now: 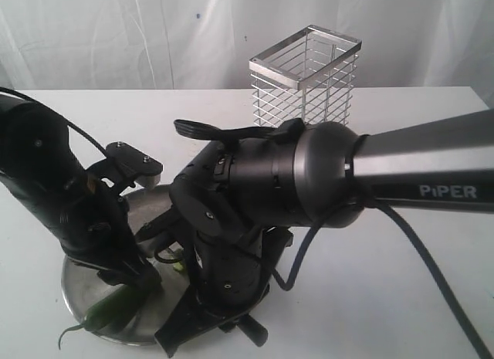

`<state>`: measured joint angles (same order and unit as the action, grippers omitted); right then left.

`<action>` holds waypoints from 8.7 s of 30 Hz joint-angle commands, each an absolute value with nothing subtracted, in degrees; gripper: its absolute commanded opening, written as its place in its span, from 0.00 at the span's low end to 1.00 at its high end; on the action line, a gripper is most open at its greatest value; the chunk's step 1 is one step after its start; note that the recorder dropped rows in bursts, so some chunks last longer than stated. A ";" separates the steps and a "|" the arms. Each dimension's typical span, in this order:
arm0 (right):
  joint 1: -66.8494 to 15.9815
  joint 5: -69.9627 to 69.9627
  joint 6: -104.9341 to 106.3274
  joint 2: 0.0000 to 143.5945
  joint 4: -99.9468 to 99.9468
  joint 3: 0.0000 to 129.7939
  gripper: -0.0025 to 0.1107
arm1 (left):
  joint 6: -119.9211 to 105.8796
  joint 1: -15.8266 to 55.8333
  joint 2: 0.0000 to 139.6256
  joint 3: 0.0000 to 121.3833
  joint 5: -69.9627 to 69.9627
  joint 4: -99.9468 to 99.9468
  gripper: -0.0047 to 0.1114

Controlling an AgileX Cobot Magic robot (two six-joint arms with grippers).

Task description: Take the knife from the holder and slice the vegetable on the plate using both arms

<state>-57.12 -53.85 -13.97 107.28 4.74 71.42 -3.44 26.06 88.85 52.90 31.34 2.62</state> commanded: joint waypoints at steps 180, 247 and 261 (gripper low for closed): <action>-59.93 -44.71 -20.76 106.53 -4.87 68.52 0.02 | -30.38 16.13 93.53 51.44 23.46 31.02 0.04; -59.93 -52.14 -16.49 109.13 -5.67 68.63 0.02 | -25.94 16.13 90.26 55.51 40.15 15.07 0.12; -59.93 -52.16 -15.99 109.13 -5.67 68.72 0.02 | -33.82 16.13 92.62 52.33 40.55 26.14 0.50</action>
